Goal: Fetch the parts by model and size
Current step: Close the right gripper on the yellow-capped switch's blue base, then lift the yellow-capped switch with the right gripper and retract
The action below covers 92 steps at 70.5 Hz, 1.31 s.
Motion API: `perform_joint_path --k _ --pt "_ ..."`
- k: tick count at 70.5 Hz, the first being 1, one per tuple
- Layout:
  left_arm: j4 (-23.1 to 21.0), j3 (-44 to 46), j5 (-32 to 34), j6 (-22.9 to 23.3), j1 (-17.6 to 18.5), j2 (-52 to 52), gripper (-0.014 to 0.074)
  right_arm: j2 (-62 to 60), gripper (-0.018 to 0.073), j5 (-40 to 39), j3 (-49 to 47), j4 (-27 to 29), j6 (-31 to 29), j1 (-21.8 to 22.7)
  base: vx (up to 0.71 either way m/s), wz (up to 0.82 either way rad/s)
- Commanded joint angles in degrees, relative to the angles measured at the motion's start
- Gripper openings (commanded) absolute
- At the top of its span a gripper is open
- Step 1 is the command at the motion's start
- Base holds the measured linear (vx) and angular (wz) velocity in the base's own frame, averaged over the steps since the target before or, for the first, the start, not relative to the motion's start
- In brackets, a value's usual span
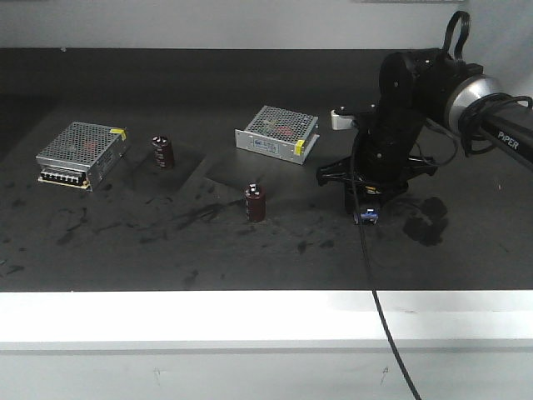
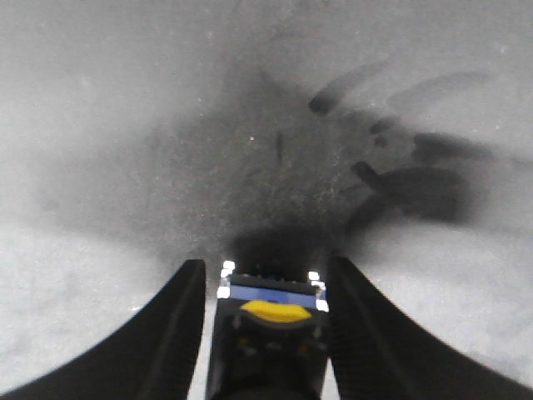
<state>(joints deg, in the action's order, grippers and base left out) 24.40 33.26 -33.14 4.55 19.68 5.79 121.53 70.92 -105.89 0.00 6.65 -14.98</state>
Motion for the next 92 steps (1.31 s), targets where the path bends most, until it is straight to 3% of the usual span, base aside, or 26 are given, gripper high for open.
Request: perform_joint_path --k 1,64,92 --pt "0.7 1.4 4.0 0.1 0.2 1.2 -0.0008 -5.0 -0.0008 1.6 -0.4 0.0 -1.0 0.1 0.00 0.00" --pt "0.7 1.4 3.1 0.1 0.2 1.2 -0.0008 -53.4 -0.0005 -41.9 49.8 -0.6 -3.5 0.2 0.00 0.00" --pt "0.6 1.4 2.5 0.1 0.2 1.2 -0.0008 -75.2 -0.0005 -52.2 65.4 -0.6 -9.8 0.2 0.00 0.00"
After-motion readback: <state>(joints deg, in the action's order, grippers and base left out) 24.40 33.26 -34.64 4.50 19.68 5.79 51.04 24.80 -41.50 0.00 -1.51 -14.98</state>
